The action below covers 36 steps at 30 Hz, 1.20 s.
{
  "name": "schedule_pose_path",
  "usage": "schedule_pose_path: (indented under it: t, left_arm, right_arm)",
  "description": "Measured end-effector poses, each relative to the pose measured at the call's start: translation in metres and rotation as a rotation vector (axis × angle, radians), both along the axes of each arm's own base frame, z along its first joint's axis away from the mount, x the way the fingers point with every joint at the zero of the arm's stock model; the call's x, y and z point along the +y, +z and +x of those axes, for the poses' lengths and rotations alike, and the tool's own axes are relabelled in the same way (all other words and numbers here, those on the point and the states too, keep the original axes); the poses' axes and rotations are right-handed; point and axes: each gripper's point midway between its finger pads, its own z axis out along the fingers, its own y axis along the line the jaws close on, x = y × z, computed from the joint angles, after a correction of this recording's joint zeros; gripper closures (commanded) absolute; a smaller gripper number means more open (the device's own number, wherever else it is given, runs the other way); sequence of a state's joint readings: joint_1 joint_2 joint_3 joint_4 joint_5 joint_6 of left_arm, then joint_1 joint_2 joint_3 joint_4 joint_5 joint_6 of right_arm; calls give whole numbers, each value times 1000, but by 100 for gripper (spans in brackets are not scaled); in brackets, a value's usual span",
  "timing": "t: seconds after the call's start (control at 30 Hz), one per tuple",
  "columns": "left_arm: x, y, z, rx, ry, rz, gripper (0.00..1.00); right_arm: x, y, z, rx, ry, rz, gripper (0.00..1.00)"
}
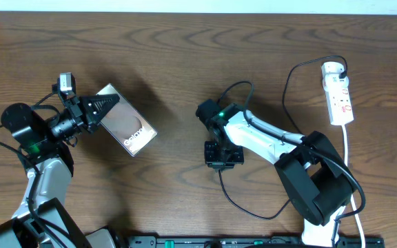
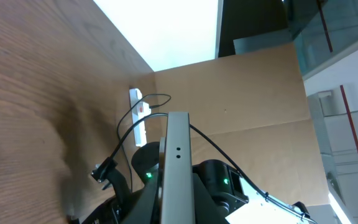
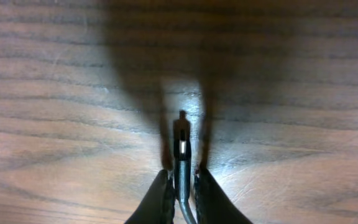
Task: Plug charger to phone and switch on socket
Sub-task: 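Lower the right gripper and grasp the black cable's connector end, then lift the cable connector with the right gripper toward the phone's bottom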
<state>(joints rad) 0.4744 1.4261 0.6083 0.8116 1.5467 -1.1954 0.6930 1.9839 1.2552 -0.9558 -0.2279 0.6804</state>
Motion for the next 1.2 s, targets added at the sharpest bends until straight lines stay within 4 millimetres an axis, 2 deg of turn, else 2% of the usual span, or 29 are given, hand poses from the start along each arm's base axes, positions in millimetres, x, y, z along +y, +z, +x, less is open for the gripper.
schedule_pose_path:
  t: [0.43, 0.6, 0.7, 0.77, 0.87, 1.03, 1.2]
  left_arm:
    - [0, 0, 0, 0, 0, 0, 93]
    - [0, 0, 0, -1, 0, 0, 93]
    - [0, 0, 0, -13, 0, 8, 93]
    - [0, 0, 0, -19, 0, 11, 93]
    - [0, 0, 0, -23, -1, 14, 93]
    - [0, 0, 0, -54, 0, 33, 93]
    - [0, 5, 0, -117, -1, 67, 93]
  right_arm:
    - [0, 0, 0, 1, 8, 7, 99]
    - [17, 7, 11, 17, 77, 140, 99]
    - [42, 35, 32, 8, 160, 367, 99]
    - [62, 64, 44, -18, 240, 561, 99]
    - [82, 114, 51, -55, 372, 877, 99]
    - [95, 157, 41, -126, 534, 1203, 99]
    - [110, 180, 22, -174, 655, 1387, 99]
